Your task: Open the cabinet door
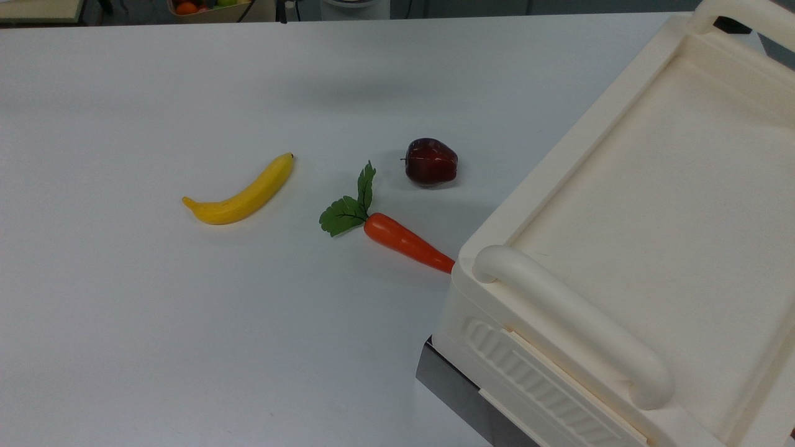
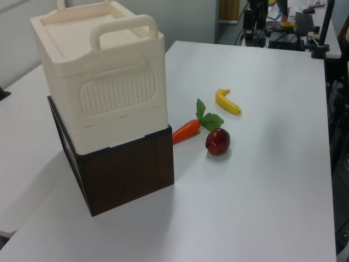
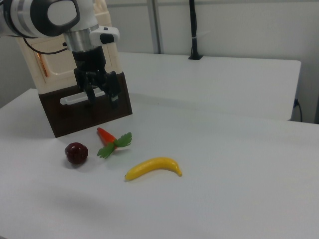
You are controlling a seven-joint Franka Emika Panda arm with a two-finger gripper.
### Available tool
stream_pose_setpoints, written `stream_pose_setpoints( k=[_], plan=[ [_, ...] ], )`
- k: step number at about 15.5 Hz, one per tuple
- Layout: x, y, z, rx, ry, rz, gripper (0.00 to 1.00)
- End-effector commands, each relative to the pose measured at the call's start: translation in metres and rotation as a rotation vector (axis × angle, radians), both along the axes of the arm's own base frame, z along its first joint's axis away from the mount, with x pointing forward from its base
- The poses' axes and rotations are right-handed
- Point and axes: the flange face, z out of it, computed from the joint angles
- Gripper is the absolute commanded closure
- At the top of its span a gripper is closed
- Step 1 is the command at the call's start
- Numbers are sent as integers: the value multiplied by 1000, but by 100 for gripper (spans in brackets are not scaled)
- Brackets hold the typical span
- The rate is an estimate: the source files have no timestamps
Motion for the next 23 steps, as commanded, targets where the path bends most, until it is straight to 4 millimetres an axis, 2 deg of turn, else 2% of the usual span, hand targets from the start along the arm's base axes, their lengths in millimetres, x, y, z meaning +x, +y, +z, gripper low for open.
stream_pose_setpoints(
  k=[1, 11, 16, 19, 21, 23],
  plan=[
    [-3, -7, 4, 7, -9, 5, 0],
    [-1, -6, -1, 10, 2, 6, 0],
    [2, -2, 6, 20, -25, 12, 0],
    [5, 21, 17, 59, -53, 46, 0],
    [12, 49, 29, 91, -83, 93, 0],
    [19, 83, 30, 93, -87, 182, 0]
  ],
)
